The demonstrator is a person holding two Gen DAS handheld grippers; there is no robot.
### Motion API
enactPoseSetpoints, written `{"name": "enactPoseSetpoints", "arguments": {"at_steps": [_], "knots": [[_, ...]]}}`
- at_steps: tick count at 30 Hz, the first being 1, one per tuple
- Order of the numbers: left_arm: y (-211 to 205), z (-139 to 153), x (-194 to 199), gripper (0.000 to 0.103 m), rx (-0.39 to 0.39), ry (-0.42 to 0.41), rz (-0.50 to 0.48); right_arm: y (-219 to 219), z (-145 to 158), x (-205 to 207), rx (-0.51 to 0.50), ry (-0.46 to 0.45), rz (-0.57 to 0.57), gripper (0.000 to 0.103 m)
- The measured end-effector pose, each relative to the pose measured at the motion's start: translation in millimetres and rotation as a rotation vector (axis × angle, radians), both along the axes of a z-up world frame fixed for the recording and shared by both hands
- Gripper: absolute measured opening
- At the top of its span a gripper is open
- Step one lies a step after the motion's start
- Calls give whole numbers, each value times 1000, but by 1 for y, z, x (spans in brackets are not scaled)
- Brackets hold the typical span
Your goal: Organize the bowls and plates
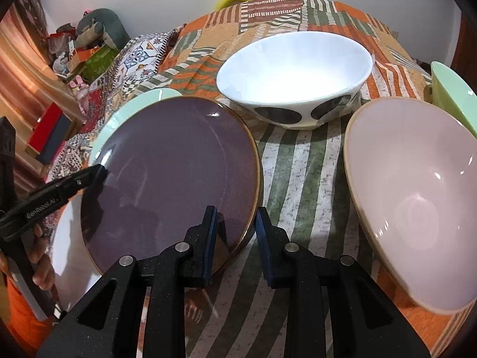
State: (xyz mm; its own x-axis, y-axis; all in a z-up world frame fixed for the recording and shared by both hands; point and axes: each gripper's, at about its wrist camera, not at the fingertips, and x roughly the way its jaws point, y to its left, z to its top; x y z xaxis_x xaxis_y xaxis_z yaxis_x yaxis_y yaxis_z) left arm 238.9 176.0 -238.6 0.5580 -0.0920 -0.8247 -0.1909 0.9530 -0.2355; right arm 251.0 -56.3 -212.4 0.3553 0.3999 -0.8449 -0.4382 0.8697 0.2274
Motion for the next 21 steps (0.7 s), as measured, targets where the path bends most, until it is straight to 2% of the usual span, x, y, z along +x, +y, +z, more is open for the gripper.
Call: {"name": "enactPoseSetpoints", "arguments": {"at_steps": [11, 21], "knots": [[-10, 15, -31, 15, 11, -18, -5, -10, 6, -18, 24, -6, 8, 23], [-36, 31, -57, 16, 33, -30, -14, -30, 19, -42, 41, -17, -4, 22]]}}
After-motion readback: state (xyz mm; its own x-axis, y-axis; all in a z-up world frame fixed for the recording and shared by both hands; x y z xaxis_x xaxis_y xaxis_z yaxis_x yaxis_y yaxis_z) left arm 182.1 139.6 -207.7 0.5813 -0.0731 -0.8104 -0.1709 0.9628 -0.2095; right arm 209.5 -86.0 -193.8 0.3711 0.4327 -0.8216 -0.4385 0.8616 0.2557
